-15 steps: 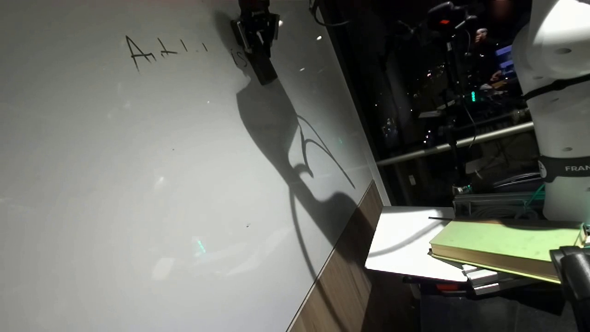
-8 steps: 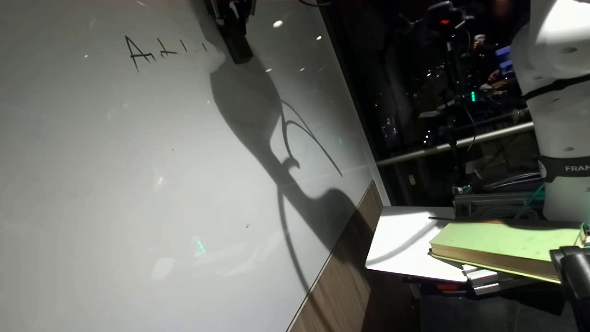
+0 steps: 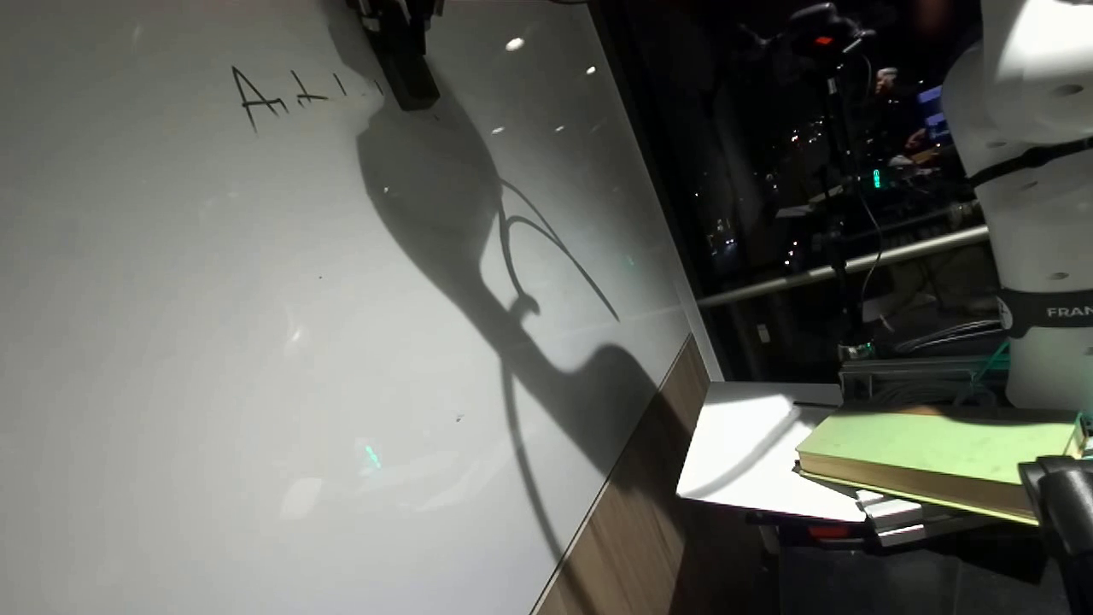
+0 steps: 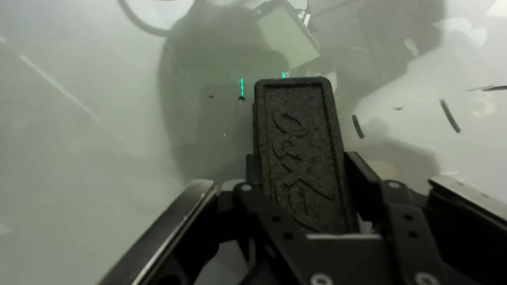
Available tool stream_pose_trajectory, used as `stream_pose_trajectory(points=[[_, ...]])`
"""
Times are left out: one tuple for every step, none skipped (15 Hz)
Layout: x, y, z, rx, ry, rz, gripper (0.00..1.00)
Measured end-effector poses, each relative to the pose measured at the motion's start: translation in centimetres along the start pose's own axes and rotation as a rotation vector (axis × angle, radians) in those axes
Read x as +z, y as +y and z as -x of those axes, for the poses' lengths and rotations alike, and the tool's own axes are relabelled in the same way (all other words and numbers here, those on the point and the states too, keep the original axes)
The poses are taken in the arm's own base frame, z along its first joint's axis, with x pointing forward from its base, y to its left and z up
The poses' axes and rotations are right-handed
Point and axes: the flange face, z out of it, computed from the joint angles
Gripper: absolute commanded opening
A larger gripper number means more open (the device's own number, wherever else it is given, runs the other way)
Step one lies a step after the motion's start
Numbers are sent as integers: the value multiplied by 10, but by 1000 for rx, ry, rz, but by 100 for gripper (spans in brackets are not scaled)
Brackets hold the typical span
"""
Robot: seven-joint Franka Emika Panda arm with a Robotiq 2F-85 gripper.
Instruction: Use the eraser from the table to wipe the whiteboard.
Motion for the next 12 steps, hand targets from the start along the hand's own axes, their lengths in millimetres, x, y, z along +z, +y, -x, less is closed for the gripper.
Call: stream_pose_trajectory(points=[[-1,-5,0,-6,0,-8,29],[-2,-8,1,-11,0,-14,29],[-2,-10,1,-15,-1,-17,29],[-2,-10,0,-16,-3,-17,29],[-2,-10,0,-15,-7,-22,29],[-2,-10,-1,-15,-12,-30,29],[-2,-10,-1,-15,-18,-37,29],[-2,-10,-2,-14,-23,-47,29],[-2,-11,-2,-12,-29,-57,29],[-3,-14,-2,-12,-33,-69,29],[-5,-26,2,-22,-33,-87,29],[-7,-47,10,-35,-26,-117,29]])
